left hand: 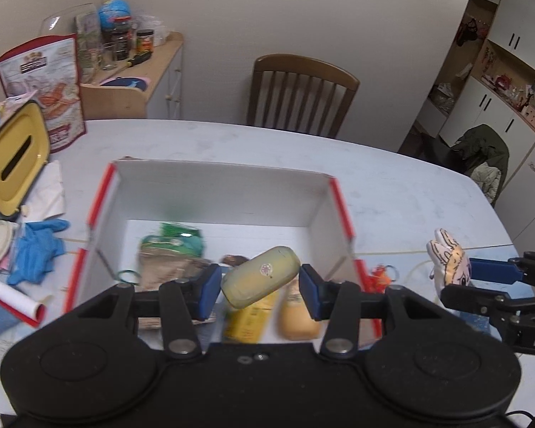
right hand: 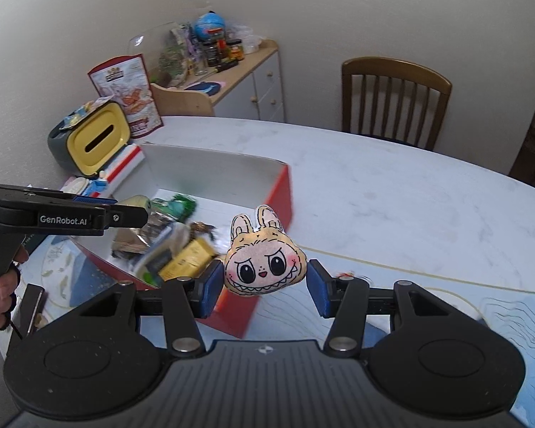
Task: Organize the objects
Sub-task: 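Carry the oval and bunny plush over the red box with both tools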
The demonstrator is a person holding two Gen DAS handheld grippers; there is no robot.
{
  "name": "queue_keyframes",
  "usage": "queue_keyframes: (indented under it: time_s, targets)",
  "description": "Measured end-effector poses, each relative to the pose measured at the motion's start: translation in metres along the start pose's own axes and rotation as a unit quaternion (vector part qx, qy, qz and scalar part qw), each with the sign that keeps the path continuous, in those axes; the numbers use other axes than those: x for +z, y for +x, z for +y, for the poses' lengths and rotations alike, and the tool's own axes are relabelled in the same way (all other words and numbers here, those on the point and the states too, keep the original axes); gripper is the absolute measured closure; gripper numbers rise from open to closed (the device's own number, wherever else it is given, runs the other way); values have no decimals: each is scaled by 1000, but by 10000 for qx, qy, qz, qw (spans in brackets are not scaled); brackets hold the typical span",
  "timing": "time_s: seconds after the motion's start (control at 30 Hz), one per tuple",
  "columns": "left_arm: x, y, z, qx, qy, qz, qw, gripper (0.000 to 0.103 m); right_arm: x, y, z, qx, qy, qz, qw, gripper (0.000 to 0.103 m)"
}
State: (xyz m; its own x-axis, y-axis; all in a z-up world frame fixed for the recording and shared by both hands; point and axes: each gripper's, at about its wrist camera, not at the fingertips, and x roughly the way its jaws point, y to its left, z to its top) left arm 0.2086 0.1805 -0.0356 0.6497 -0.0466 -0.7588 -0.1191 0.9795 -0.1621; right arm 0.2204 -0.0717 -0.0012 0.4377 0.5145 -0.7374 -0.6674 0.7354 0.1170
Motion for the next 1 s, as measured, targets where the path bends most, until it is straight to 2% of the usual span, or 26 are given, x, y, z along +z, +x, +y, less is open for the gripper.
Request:
queue_keyframes:
  time_s: [0.17,0.4,0.67,1.0]
  targets:
    - [5,4,29,-47,-121,104,9999,57,6,17,32,11,-114,25,9999,53]
    - [15,21,52,-50,-40,228,9997,57,15,54,64,-71,-202,176,9996,53]
    - [34,52,55,-143,105,350,9992,57,16,95,79,-328,-121,449,9984,53]
    - [45,109,40,-291,364,704,9964,57,9,127,84,-361,7,844,9958,53]
